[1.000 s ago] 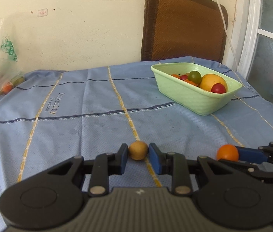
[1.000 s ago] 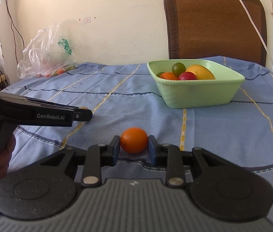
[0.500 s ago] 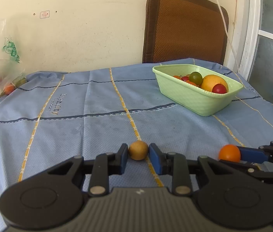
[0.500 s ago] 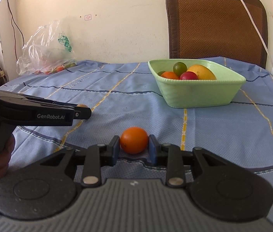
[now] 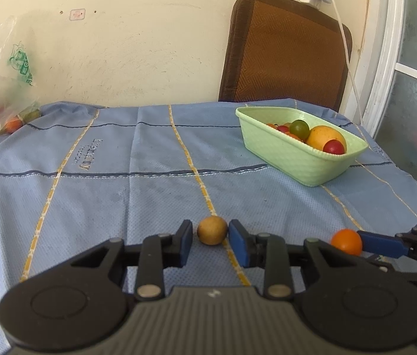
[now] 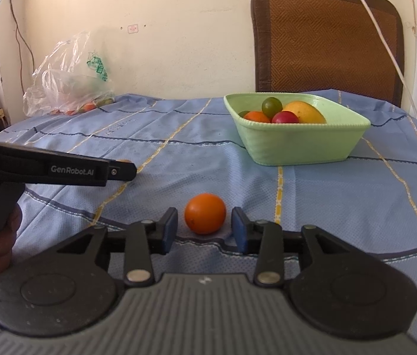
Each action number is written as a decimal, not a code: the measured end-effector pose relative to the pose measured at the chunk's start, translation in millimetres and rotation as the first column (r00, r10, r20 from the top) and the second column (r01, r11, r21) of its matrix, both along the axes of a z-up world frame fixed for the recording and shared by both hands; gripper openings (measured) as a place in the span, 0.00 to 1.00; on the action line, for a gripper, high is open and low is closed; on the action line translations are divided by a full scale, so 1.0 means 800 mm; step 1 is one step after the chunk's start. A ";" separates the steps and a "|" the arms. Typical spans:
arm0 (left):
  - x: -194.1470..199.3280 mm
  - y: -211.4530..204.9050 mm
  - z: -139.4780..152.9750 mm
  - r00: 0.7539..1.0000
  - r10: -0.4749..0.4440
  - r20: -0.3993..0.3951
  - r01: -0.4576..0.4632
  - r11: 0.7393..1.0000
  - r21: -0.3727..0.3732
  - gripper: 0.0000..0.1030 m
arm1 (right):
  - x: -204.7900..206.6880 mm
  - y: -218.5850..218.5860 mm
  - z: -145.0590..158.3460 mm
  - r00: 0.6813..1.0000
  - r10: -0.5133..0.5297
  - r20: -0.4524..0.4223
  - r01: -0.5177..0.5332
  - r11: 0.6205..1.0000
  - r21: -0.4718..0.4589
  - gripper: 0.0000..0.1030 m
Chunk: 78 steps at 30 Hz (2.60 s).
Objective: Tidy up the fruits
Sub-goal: 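Hold the kiwi in the left tool and the orange in the right tool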
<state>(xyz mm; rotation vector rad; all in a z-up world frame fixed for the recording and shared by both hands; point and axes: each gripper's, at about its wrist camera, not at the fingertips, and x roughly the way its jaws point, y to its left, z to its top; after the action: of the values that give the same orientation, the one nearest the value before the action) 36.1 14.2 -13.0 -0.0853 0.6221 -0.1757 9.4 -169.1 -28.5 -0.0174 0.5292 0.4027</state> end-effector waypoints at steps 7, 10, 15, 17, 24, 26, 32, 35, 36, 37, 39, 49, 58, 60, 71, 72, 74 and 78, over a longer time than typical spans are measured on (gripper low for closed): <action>-0.002 -0.002 0.001 1.000 0.004 0.009 -0.004 1.000 0.007 0.28 | -0.004 0.002 0.000 1.000 -0.023 -0.002 0.023 1.000 0.000 0.41; -0.002 0.000 0.000 1.000 0.004 0.006 -0.004 1.000 -0.004 0.28 | -0.004 0.003 0.000 1.000 -0.022 -0.001 0.022 1.000 -0.003 0.41; 0.001 -0.003 -0.001 1.000 -0.006 -0.003 0.006 1.000 0.008 0.31 | -0.004 0.003 -0.001 1.000 -0.023 -0.004 0.023 1.000 0.000 0.41; 0.004 -0.006 -0.001 1.000 -0.008 -0.007 0.008 1.000 0.017 0.35 | -0.003 0.002 -0.001 1.000 -0.021 -0.010 0.021 1.000 0.002 0.41; 0.005 -0.028 -0.002 1.000 -0.004 -0.007 0.005 0.993 0.122 0.39 | -0.002 0.002 -0.002 1.000 -0.024 -0.018 0.024 1.000 0.011 0.42; 0.004 -0.028 -0.003 1.000 0.003 -0.006 -0.002 0.992 0.127 0.39 | -0.003 0.002 -0.001 1.000 -0.027 -0.015 0.027 1.000 0.009 0.42; 0.003 -0.025 -0.002 1.000 0.025 -0.007 -0.023 0.992 0.125 0.43 | -0.005 0.002 -0.001 0.999 -0.038 -0.008 0.039 0.999 0.008 0.42; 0.003 -0.024 -0.002 1.000 0.023 -0.007 -0.022 0.992 0.125 0.44 | -0.004 0.002 -0.002 0.999 -0.037 -0.008 0.037 0.999 0.004 0.42; 0.003 -0.024 -0.002 1.000 0.022 -0.007 -0.021 0.992 0.125 0.44 | -0.004 0.002 -0.002 0.999 -0.037 -0.008 0.037 0.999 0.005 0.42; 0.003 -0.024 -0.002 1.000 0.021 -0.007 -0.020 0.992 0.123 0.45 | -0.003 0.001 -0.002 0.999 -0.035 -0.009 0.035 0.999 0.008 0.42; 0.003 -0.022 -0.002 1.000 0.018 -0.007 -0.017 0.993 0.117 0.45 | -0.003 0.001 -0.002 0.999 -0.034 -0.009 0.034 0.999 0.010 0.42; 0.001 -0.018 -0.002 1.000 0.003 -0.009 -0.002 0.996 0.091 0.49 | -0.009 0.008 -0.003 1.000 -0.019 0.008 0.019 0.999 -0.026 0.42; 0.002 -0.015 -0.001 1.000 -0.003 -0.011 0.004 0.997 0.074 0.51 | -0.007 0.009 -0.005 1.000 -0.024 -0.005 0.024 1.000 -0.019 0.42; 0.002 -0.015 -0.001 1.000 -0.003 -0.010 0.004 0.997 0.075 0.51 | -0.008 0.009 -0.005 1.000 -0.024 -0.005 0.024 1.000 -0.018 0.43; 0.003 -0.017 -0.002 1.000 -0.004 -0.010 0.005 0.996 0.086 0.51 | -0.008 0.005 -0.005 1.000 -0.021 -0.006 0.021 1.000 0.004 0.43; 0.003 -0.017 -0.001 1.000 -0.005 -0.010 0.005 0.996 0.085 0.52 | -0.008 0.005 -0.005 1.000 -0.020 -0.006 0.020 1.000 0.006 0.43; 0.002 -0.016 -0.002 1.000 -0.007 -0.010 0.008 0.997 0.080 0.53 | -0.009 0.005 -0.005 1.000 -0.020 -0.006 0.020 1.000 0.008 0.44; 0.003 -0.012 -0.001 1.000 -0.012 -0.010 0.012 0.998 0.059 0.54 | -0.010 0.005 -0.004 1.000 -0.019 -0.004 0.019 1.000 0.010 0.49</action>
<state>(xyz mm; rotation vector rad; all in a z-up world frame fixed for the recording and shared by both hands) 38.2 4.8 -14.1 -0.0256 0.6369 -0.1685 1.5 -164.8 -32.1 -0.0021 0.5309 0.3869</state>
